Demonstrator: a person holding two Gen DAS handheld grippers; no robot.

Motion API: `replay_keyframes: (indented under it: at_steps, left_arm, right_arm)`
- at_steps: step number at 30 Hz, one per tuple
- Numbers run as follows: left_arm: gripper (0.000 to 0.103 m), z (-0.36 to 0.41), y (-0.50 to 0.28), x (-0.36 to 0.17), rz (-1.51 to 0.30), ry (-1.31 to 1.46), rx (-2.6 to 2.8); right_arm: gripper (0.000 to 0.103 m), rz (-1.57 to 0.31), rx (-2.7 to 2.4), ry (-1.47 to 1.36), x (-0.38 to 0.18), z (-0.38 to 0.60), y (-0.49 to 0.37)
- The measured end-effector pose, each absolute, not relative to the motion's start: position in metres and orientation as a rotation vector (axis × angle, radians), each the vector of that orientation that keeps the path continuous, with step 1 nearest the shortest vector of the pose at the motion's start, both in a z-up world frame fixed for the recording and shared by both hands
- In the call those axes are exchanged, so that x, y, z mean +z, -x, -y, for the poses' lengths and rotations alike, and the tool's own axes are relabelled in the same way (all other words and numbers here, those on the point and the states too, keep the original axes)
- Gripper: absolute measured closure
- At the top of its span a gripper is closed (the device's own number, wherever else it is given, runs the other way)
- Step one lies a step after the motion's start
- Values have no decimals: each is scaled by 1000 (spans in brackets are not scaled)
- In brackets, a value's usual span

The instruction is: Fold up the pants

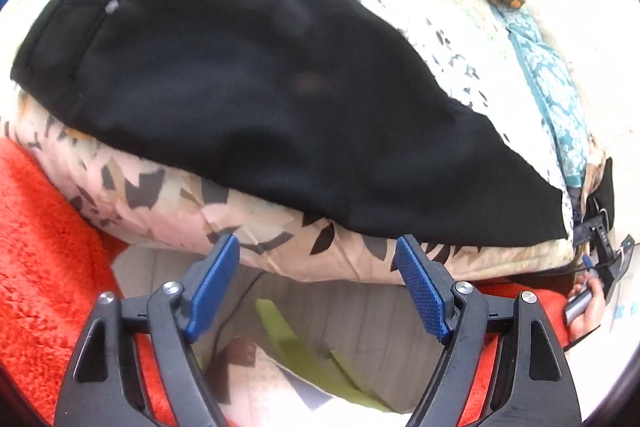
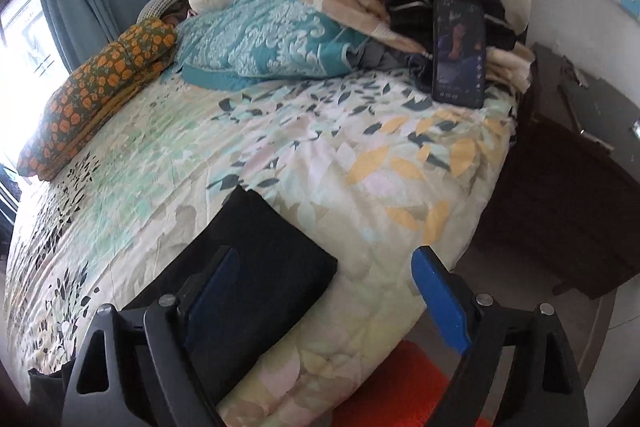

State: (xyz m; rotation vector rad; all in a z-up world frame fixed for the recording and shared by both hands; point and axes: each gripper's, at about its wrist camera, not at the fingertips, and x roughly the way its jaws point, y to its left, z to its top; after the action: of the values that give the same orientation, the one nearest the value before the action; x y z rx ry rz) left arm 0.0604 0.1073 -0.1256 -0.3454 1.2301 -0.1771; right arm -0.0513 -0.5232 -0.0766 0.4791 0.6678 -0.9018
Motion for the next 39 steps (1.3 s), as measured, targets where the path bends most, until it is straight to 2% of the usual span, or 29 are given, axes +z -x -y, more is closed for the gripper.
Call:
replay_keyframes:
  at_steps: [4, 10, 11, 12, 13, 15, 17, 18, 22, 27, 28, 29, 31, 32, 33, 37, 39]
  left_arm:
    - [19, -103, -87, -93, -1053, 207, -166]
    - [20, -65, -161, -127, -1002, -132, -164]
    - [26, -62, -174, -139, -1012, -205, -130]
    - [40, -66, -189, -156, -1038, -289, -5]
    - [45, -84, -203, -172, -1082, -304, 140]
    - [41, -141, -213, -176, -1114, -19, 258]
    - [41, -171, -207, -164, -1097, 117, 322]
    - [34, -170, -206, -158, -1097, 123, 293]
    - [22, -110, -206, -141, -1099, 74, -92]
    - [23, -26, -247, -165, -1191, -120, -257]
    - [27, -22, -263, -178, -1221, -158, -203]
    - [23, -25, -276, -185, -1232, -143, -165]
    - [21, -40, -299, -182, -1185, -69, -31]
    - [26, -45, -309, -179, -1167, -40, 38]
    - [38, -50, -315, -177, -1159, -26, 103]
    - [37, -54, -313, -172, -1160, -6, 87]
    - [30, -58, -298, -162, -1133, -33, 58]
  right_arm:
    - [15, -732, -609, -410, -78, 451, 5]
    - [15, -1032, -114, -184, -157, 302, -101]
    - [15, -1076, -122, -138, -175, 291, -110]
    - [15, -1124, -147, -105, -192, 286, -115]
    - [14, -1133, -165, -90, -204, 285, -114]
    - [9, -1087, -188, -81, -200, 287, -105]
    - [7, -1107, -185, -71, -197, 291, -98]
    - [7, -1103, -175, -65, -196, 292, -95]
    - [4, -1088, -180, -74, -194, 296, -90]
    - [5, -1072, -192, -76, -189, 293, -89]
    - [5, -1072, -190, -83, -189, 294, -88]
    - [5, -1075, -190, -92, -189, 296, -87]
    - [4, -1088, -185, -102, -191, 299, -86]
    - [3, -1092, -181, -98, -193, 299, -85]
    - [1, -1092, -180, -89, -195, 299, -85]
    - [0, -1083, -186, -70, -198, 297, -86]
    - [0, -1082, -189, -74, -197, 297, -88]
